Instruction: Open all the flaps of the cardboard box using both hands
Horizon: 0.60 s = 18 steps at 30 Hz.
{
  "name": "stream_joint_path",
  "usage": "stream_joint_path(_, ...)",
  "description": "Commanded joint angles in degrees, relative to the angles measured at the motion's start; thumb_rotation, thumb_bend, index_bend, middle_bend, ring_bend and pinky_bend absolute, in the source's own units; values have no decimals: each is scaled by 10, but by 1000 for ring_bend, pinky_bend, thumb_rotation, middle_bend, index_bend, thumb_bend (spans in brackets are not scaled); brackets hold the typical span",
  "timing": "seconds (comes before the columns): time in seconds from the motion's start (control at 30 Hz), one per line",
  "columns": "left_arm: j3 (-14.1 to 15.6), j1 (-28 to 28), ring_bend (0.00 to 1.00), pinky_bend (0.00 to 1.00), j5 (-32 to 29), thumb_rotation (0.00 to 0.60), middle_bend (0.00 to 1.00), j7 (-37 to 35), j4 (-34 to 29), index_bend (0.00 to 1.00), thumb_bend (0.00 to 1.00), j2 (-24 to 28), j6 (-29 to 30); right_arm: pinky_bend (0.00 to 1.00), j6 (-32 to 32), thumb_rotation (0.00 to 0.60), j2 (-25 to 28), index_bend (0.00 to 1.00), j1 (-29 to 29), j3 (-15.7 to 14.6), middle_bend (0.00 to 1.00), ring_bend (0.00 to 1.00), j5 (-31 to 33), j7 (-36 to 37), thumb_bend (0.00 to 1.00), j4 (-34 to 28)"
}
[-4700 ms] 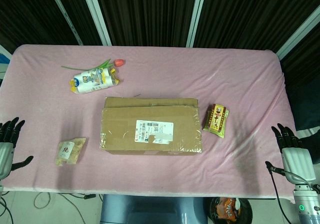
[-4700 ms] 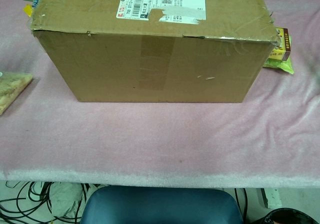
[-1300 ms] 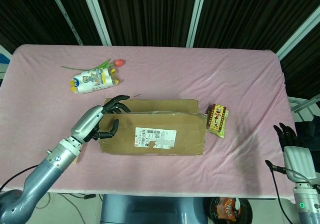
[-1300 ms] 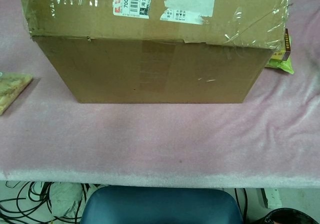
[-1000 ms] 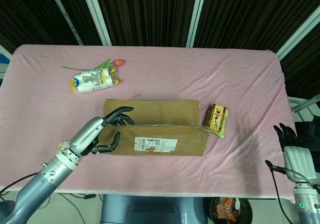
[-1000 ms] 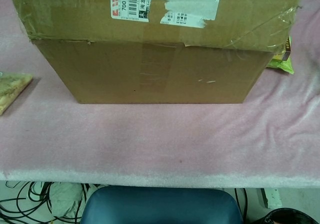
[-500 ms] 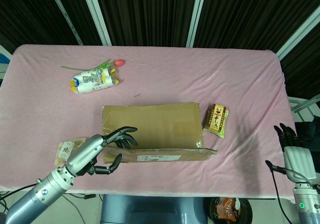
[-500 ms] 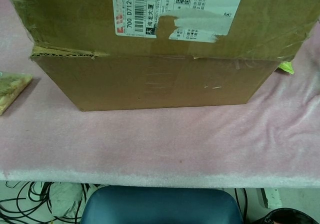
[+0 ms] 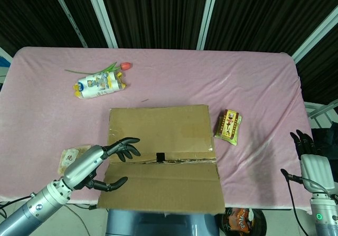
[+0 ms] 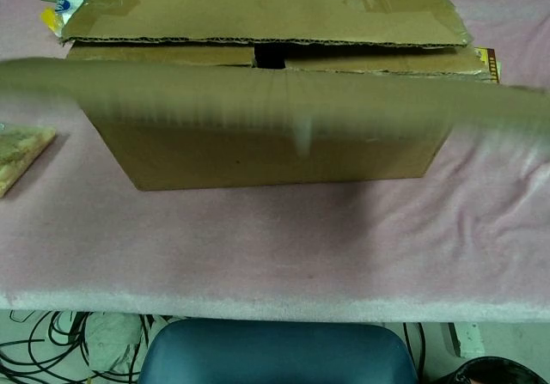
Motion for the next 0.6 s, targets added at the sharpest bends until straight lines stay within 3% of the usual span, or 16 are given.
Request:
stream_joint_path(0.03, 10, -2, 304, 389, 19, 600, 275, -17, 0, 93, 337, 11, 1, 212, 1, 600, -2, 0, -1, -1, 0, 0, 0, 2, 199, 3)
stream_joint_path(0.17, 18, 8, 291, 375, 28, 600, 267, -12, 0, 92, 319, 25, 23, 212, 1, 600, -1, 0, -1, -1, 0, 0, 0, 2, 199, 3)
stream_joint_path(0.3, 21, 36, 200, 268, 8, 600, 200, 74, 15, 83, 271, 27, 65, 212, 1, 600, 0, 0, -2, -1, 0, 0, 1, 4, 199, 3)
stream_joint_path(0.47, 27, 89, 45, 100, -3, 600, 69, 272, 90, 24, 238, -13, 146, 212, 1, 600, 2, 0, -3, 0, 0, 0, 3, 6, 199, 0)
stream_joint_path(0.6, 37, 130, 3, 43, -6, 600, 7, 379, 155, 0, 210, -57, 208, 212, 1, 600, 4, 0, -3, 1, 0, 0, 4, 2, 198, -4)
